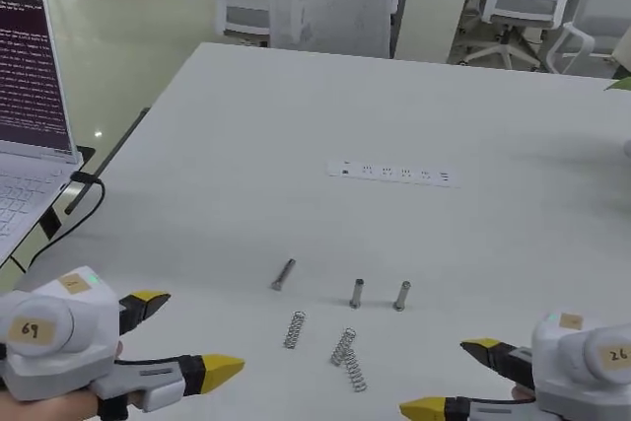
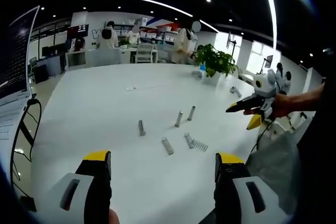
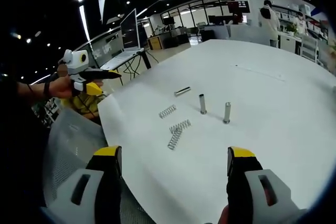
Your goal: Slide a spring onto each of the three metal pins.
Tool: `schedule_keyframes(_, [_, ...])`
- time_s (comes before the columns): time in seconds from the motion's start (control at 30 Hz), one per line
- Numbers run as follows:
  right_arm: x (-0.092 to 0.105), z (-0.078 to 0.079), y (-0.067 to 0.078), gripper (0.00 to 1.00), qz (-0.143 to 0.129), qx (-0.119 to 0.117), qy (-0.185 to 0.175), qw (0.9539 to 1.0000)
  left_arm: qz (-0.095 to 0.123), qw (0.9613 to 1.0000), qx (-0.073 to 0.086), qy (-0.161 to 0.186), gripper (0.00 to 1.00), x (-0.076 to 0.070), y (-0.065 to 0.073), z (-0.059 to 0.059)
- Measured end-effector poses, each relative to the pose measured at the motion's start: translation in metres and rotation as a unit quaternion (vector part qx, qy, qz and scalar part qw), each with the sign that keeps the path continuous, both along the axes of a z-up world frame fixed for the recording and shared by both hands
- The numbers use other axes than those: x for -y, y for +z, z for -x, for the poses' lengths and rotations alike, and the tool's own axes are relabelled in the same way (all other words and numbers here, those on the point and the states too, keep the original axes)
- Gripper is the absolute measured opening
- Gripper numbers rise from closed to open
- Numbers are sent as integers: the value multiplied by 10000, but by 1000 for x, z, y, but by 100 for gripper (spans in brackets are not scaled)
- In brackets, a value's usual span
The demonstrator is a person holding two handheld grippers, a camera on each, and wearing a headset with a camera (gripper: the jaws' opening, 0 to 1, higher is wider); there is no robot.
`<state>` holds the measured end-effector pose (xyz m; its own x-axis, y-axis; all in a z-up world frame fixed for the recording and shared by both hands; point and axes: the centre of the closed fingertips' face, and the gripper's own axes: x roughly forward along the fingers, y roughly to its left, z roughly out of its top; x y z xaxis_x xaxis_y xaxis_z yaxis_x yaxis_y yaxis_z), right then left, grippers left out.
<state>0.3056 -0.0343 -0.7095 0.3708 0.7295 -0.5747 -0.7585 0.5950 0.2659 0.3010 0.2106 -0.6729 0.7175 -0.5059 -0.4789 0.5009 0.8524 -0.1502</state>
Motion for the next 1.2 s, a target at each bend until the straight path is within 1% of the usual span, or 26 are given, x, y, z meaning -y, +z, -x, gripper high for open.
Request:
schedule_keyframes(0.1, [-1,-2,1,81,-29,11,6,10000,-29,10000,0,19,78,-2,1,1])
schedule_keyframes(0.23, [-3,-4,3,81,-47,64,-27,10000,8,10000,4,42,78,-6,2,2])
schedule_keyframes(0.37, [-6,-3,2,81,-41,63,-45,10000,25,10000,-13,41,78,-9,1,1])
schedule_keyframes(0.53, [-6,-1,0,81,-38,35,-78,10000,37,10000,-45,7,78,-8,-2,-4])
schedule_keyframes(0.67, [-4,1,-2,80,-4,3,-88,10000,59,10000,-38,-11,77,-8,-1,-7])
schedule_keyframes(0.97, [4,-4,1,80,7,32,-226,9997,131,9999,-23,-82,76,-4,0,-17])
schedule_keyframes(1.03, [3,-5,2,79,-12,42,-240,9997,97,9999,-45,-101,76,-4,-2,-18])
schedule_keyframes(1.1, [3,-5,2,78,-13,46,-250,9997,107,9999,-46,-122,76,-3,-1,-20])
schedule_keyframes(1.2, [2,-6,2,78,-26,36,-278,9996,59,9998,-37,-168,75,-2,-1,-22])
